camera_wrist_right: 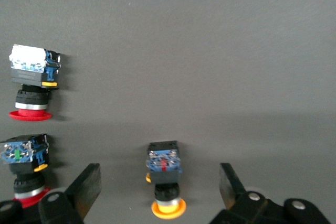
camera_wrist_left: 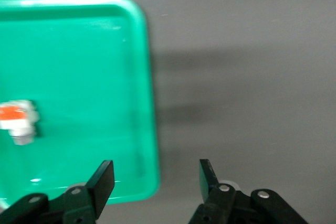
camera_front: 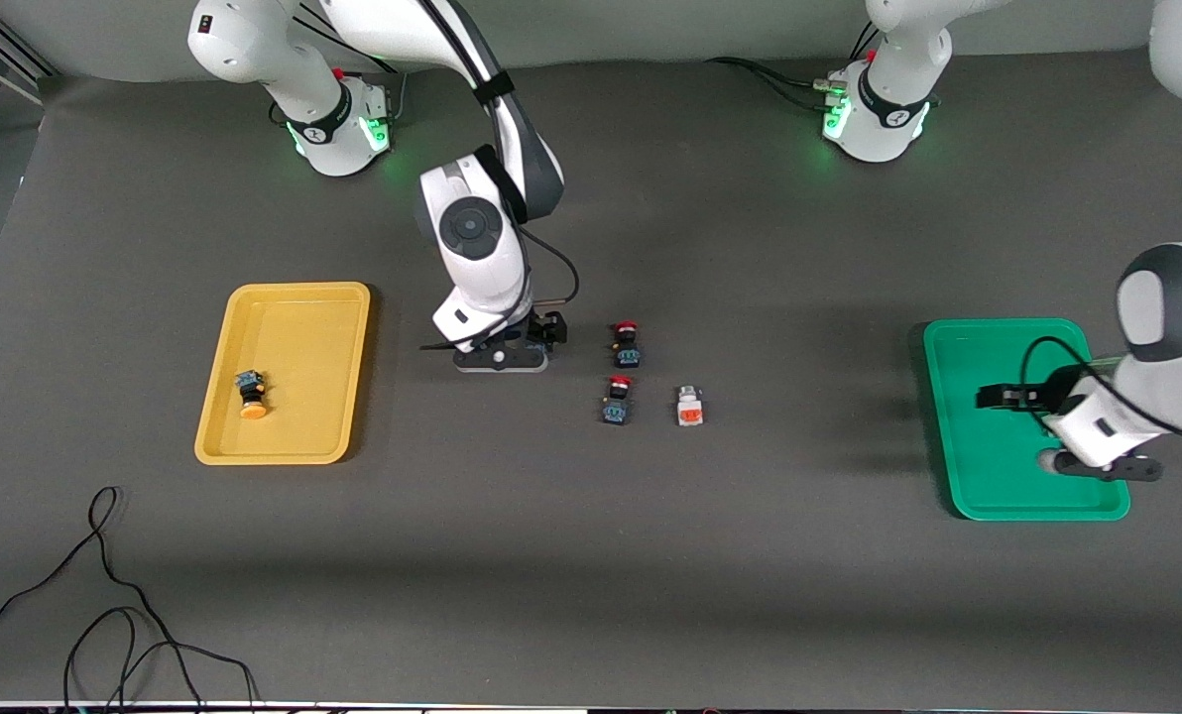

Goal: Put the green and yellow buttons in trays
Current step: 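Grasp the second yellow button with the right gripper while the left gripper returns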

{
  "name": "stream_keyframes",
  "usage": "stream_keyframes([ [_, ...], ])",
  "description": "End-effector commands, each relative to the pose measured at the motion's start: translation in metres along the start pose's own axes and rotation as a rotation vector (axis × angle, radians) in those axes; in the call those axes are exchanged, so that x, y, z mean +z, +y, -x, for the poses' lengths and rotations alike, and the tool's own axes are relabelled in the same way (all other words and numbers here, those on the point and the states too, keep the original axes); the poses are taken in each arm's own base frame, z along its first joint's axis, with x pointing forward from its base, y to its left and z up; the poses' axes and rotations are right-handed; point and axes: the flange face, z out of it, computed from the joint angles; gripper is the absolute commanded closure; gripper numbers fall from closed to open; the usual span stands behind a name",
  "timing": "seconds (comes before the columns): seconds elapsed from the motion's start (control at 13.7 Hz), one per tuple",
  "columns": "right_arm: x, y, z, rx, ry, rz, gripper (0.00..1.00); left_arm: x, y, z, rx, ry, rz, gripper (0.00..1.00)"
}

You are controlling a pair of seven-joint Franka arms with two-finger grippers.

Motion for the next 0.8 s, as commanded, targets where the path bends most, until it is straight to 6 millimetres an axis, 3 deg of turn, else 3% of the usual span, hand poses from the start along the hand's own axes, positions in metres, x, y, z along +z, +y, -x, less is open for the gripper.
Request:
stream_keyframes([
  [0.0,0.033,-0.010,0.004,-0.007,0.041,0.009,0.00,-0.001,0.067,-0.003,-0.074,-0.005,0.008,0.25],
  [0.22,0.050,-0.009,0.007,0.011,0.029,0.011,0.00,0.005,0.143,-0.005,-0.146,0.004,-0.002,0.24],
  [0.36,0.056,-0.009,0.009,0.011,0.027,0.017,0.09,0.016,0.195,-0.006,-0.184,0.001,-0.011,0.24],
  [0.73,0.058,-0.014,0.016,-0.003,0.021,0.019,0.34,0.057,0.277,-0.001,-0.177,0.038,0.019,0.24],
])
